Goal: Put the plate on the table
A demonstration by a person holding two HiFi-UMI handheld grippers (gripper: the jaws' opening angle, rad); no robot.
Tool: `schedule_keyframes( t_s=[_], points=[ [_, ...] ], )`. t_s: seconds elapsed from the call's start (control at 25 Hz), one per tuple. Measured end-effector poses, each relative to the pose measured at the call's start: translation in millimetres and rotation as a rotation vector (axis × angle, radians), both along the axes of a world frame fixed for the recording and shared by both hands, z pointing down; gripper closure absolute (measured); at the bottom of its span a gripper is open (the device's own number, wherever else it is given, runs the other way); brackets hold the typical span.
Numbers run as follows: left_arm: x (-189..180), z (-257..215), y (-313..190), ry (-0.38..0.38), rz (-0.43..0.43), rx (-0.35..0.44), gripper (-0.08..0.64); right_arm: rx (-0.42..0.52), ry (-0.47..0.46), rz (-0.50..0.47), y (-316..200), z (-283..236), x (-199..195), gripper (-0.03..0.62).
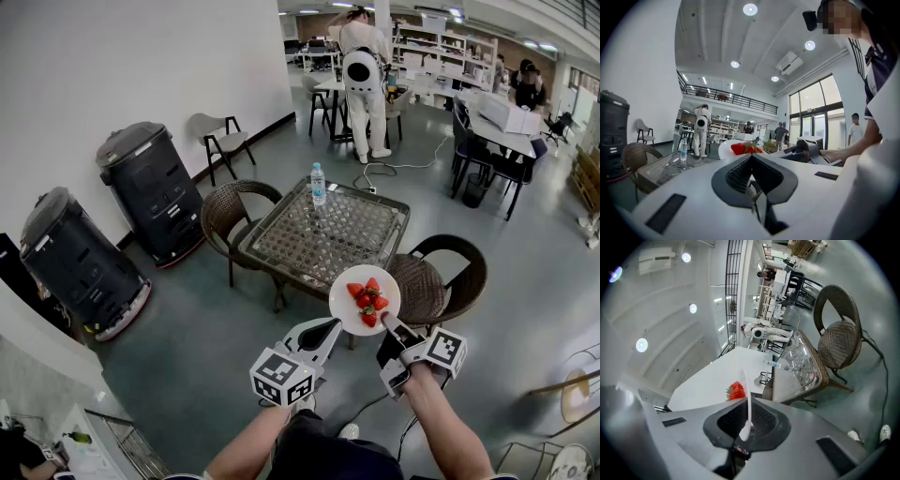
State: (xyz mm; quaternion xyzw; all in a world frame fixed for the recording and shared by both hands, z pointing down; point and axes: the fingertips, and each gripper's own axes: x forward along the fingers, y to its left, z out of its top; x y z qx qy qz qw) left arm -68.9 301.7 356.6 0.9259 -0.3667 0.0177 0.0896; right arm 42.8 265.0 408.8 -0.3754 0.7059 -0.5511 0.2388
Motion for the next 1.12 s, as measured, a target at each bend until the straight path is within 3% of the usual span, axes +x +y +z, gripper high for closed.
schedule_keyframes(
  t_s=[0.84,1.12],
  points=[
    [-2,8,-1,-0.002,-0.002,-0.01,0.554,-0.01,-0.017,0.011,-3,6,0,0.578],
    [18,13,-11,-0.007,-0.01,-0.016,0.554,-0.004,-0.014,0.006,-14,9,23,0.578]
  ],
)
